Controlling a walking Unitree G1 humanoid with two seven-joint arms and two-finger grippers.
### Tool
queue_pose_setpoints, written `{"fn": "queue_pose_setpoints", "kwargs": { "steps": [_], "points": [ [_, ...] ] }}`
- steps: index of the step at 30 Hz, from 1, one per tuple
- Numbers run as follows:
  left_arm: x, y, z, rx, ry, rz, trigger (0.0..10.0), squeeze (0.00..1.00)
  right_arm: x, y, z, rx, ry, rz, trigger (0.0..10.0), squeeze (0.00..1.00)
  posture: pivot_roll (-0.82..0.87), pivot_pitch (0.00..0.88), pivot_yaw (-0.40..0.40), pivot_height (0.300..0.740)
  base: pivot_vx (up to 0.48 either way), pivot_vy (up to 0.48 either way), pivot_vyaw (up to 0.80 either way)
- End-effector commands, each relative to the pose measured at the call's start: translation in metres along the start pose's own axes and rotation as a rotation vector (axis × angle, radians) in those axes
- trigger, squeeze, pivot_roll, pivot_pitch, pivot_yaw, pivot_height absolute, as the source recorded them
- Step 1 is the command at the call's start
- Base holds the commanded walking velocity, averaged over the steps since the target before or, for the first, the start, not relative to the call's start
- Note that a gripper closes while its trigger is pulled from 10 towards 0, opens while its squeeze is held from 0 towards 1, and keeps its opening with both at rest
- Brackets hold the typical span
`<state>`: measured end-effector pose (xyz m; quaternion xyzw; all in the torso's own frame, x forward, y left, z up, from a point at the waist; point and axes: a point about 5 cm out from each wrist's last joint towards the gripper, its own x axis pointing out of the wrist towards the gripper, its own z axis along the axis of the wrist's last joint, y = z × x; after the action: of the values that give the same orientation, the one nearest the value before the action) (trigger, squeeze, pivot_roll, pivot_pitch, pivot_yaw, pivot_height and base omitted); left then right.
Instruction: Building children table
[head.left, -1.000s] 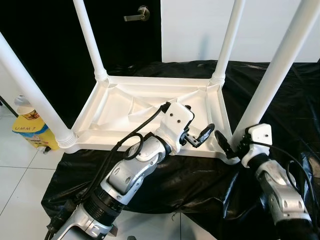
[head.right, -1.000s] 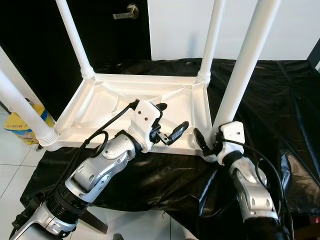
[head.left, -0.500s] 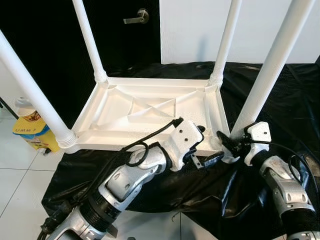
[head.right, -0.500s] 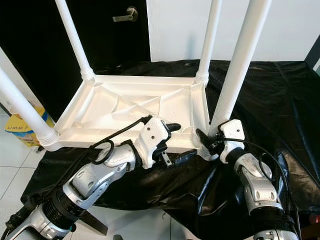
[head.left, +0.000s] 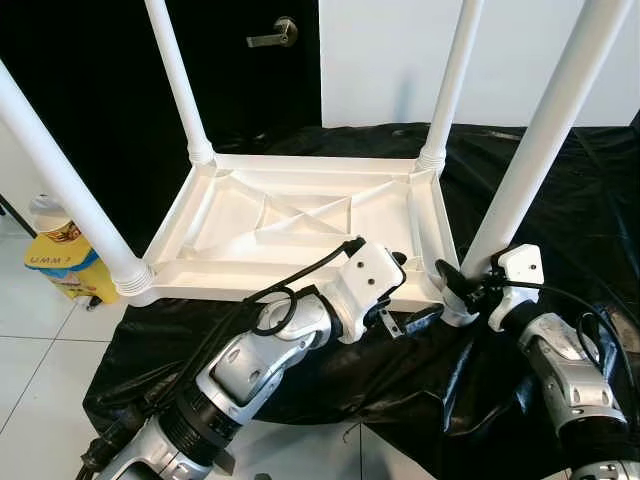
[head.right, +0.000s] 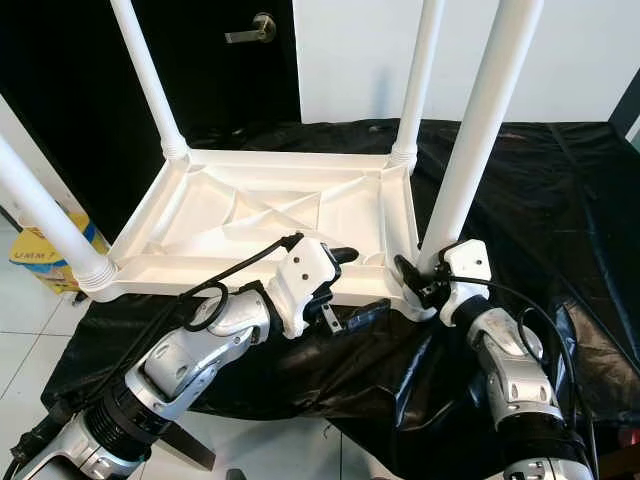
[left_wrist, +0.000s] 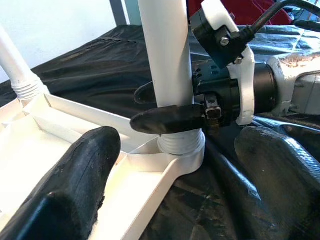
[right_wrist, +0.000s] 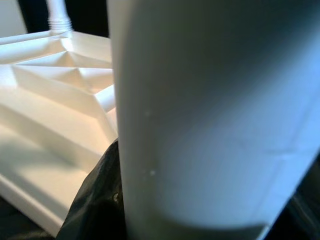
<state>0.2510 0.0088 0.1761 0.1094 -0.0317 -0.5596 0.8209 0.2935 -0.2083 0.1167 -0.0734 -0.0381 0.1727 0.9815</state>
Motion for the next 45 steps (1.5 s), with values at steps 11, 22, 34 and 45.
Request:
{"fn": "queue_pose_setpoints", "kwargs": {
  "steps": [11, 22, 34, 45],
  "points": [
    [-0.003, -0.003, 0.000, 0.000, 0.008, -0.048, 10.0, 0.00, -0.005, 0.025, -0.019, 0.117, 0.120, -0.332, 10.0, 0.00, -0.02, 0.003, 0.013, 0.740, 0.000, 0.000, 0.00],
    [-0.004, -0.003, 0.000, -0.003, 0.013, -0.031, 10.0, 0.00, -0.004, 0.047, -0.013, 0.162, 0.119, -0.548, 10.0, 0.00, -0.01, 0.010, 0.001, 0.740, 0.000, 0.000, 0.00],
    [-0.004, -0.002, 0.000, -0.004, 0.014, -0.022, 10.0, 0.00, -0.001, 0.055, -0.008, 0.163, 0.118, -0.537, 10.0, 0.00, -0.01, 0.017, 0.000, 0.740, 0.000, 0.000, 0.00],
    [-0.004, -0.002, 0.001, -0.008, 0.013, -0.020, 10.0, 0.00, 0.002, 0.056, -0.001, 0.138, 0.097, -0.521, 10.0, 0.00, -0.01, 0.019, 0.000, 0.740, 0.000, 0.000, 0.00]
  ]
}}
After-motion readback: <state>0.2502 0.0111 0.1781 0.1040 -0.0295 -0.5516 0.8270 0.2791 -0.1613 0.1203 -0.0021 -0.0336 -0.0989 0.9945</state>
